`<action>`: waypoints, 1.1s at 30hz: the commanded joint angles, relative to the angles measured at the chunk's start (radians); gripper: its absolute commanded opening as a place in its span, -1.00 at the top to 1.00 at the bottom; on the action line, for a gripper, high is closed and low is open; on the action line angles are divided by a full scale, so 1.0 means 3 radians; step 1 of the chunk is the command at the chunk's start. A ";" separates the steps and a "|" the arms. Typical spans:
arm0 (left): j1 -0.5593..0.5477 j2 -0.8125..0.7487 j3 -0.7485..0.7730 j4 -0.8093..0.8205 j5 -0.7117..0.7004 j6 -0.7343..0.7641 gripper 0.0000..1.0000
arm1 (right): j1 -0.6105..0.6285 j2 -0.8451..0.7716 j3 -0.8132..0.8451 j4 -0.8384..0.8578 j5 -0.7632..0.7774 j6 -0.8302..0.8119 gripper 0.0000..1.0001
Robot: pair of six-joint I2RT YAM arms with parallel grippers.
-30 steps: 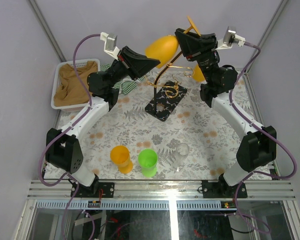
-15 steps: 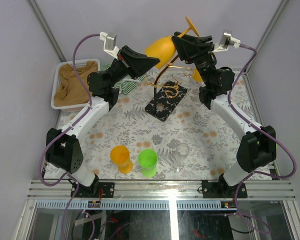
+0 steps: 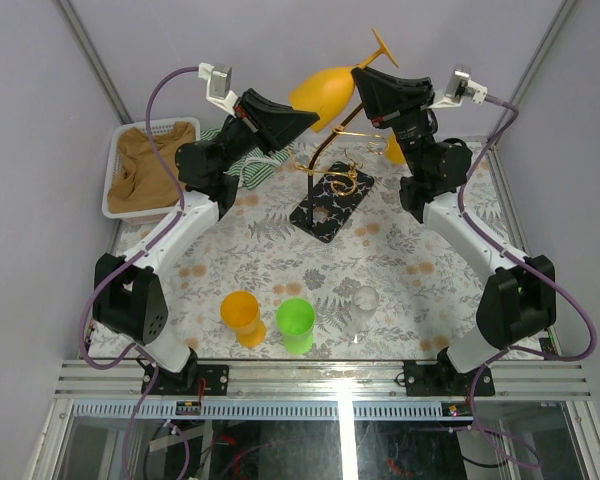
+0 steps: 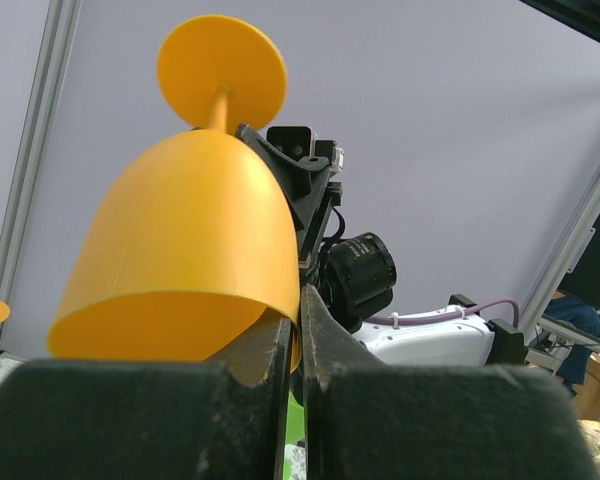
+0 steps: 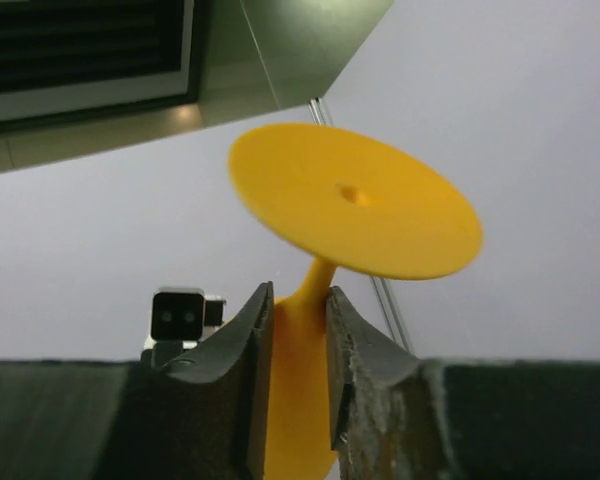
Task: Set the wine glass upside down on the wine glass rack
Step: Turn the wine glass upside down at the wine rack.
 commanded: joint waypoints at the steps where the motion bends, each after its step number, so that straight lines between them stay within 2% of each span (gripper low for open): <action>1: -0.0046 0.0000 0.0135 0.0375 -0.0041 -0.0066 1.00 | 0.0061 0.0043 0.0089 0.0017 -0.0154 -0.0050 0.65; 6: -0.0064 0.0017 0.0149 0.0379 0.0030 -0.0084 0.99 | 0.0062 0.0090 0.0158 0.0038 -0.0164 -0.0029 0.69; 13: -0.0102 0.0063 0.0157 0.0451 0.0122 -0.0176 0.99 | 0.0058 0.0163 0.0258 0.0050 -0.0167 -0.0010 0.54; 16: -0.0112 0.0062 0.0145 0.0458 0.0147 -0.0183 0.99 | 0.0062 0.0213 0.0328 0.0054 -0.0166 -0.0008 0.40; 21: -0.0117 0.0060 0.0142 0.0453 0.0147 -0.0184 0.99 | 0.0061 0.0255 0.0413 0.0053 -0.0173 0.0015 0.34; 24: -0.0115 0.0065 0.0143 0.0453 0.0155 -0.0184 0.99 | 0.0059 0.0257 0.0439 0.0041 -0.0173 0.0010 0.42; 33: -0.0115 0.0074 0.0104 0.0473 0.0170 -0.0212 1.00 | 0.0058 0.0356 0.0484 0.0042 -0.0138 0.0009 0.33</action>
